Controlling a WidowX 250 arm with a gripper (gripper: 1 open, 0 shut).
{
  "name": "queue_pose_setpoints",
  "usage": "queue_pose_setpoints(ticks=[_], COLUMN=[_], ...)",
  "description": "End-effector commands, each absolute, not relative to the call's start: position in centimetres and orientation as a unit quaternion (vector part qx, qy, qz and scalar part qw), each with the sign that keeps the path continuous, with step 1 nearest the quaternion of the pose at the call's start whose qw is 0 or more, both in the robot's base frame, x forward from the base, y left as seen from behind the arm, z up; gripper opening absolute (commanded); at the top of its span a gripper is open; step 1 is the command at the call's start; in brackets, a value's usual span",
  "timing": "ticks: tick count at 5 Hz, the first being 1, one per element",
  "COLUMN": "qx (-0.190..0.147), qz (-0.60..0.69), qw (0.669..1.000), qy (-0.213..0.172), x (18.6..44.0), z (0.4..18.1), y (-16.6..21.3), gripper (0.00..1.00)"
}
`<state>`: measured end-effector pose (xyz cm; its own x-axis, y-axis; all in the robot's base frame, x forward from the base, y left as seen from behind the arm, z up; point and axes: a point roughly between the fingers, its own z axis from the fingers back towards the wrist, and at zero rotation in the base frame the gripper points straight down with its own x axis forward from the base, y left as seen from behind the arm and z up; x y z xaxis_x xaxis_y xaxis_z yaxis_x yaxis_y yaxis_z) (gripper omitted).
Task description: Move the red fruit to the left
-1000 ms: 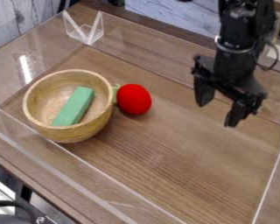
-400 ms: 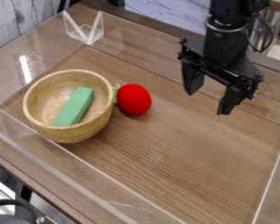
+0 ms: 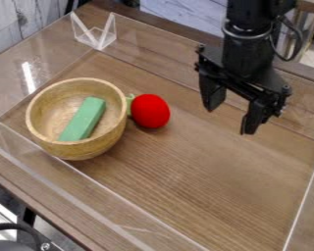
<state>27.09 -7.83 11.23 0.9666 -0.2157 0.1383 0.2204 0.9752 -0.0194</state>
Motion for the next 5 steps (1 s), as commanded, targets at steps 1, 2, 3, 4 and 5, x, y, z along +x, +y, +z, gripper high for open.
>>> queue_pose_setpoints(ticks=[1, 2, 3, 4, 5], qx=[-0.022, -0.024, -0.028, -0.031, -0.034], qz=[-0.109, -0.115, -0.108, -0.102, -0.101], qw=[0.99, 0.989, 0.99, 0.991, 0.991], qy=[-0.091, -0.089, -0.084, -0.08, -0.079], x=[28.2, 28.8, 29.0, 29.2, 30.0], z=[12.7, 12.8, 13.0, 13.2, 12.7], y=[-8.7, -9.7, -8.9, -8.1, -8.4], gripper=[1.0, 1.0, 1.0, 1.0, 1.0])
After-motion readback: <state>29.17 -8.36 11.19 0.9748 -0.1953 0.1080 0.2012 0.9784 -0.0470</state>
